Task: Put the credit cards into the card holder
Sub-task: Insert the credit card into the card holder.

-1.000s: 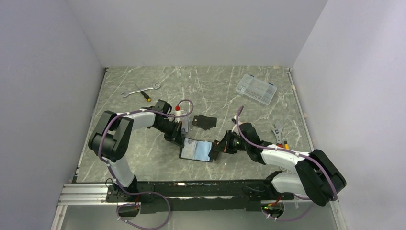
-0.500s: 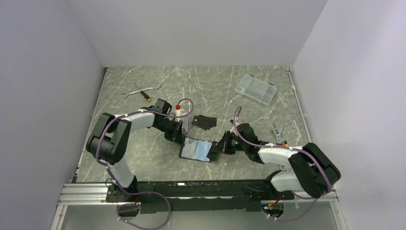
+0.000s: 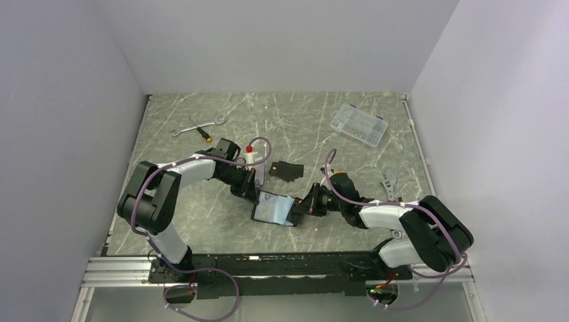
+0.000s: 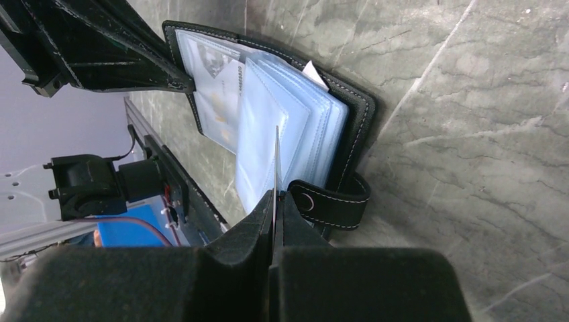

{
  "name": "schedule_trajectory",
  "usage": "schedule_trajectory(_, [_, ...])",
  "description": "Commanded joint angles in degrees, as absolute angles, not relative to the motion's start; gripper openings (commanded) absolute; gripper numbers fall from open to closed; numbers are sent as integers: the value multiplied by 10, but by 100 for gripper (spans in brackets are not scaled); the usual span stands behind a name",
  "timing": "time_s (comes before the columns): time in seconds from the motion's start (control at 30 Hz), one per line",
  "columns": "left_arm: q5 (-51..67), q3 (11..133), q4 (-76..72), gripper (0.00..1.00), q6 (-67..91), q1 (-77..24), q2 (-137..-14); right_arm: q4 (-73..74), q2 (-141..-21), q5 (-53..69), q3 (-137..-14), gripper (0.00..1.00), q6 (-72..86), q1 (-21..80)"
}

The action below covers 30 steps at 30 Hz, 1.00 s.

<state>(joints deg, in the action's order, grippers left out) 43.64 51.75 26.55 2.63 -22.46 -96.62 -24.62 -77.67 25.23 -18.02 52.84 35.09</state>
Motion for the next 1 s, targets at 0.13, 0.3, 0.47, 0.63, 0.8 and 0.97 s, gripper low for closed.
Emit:
schedule_trajectory(0.13, [439, 511, 248, 0, 23, -228, -938, -295, -766, 273, -192, 0, 545, 354])
schedule_trajectory(0.3, [439, 507, 244, 0, 24, -227, -933, -308, -765, 289, -204, 0, 555, 355])
schedule_trajectory(0.47, [440, 504, 242, 0, 25, -228, -928, -294, -770, 295, -234, 0, 547, 359])
schedule_trajectory(0.63, [442, 501, 239, 0, 26, -228, -921, -311, -809, 302, -248, 0, 552, 364])
schedule_trajectory(0.8, [442, 499, 238, 0, 29, -228, -916, -324, -845, 307, -271, 0, 553, 376])
schedule_trajectory(0.97, [431, 498, 237, 17, 34, -228, -911, -348, -891, 324, -299, 0, 560, 384])
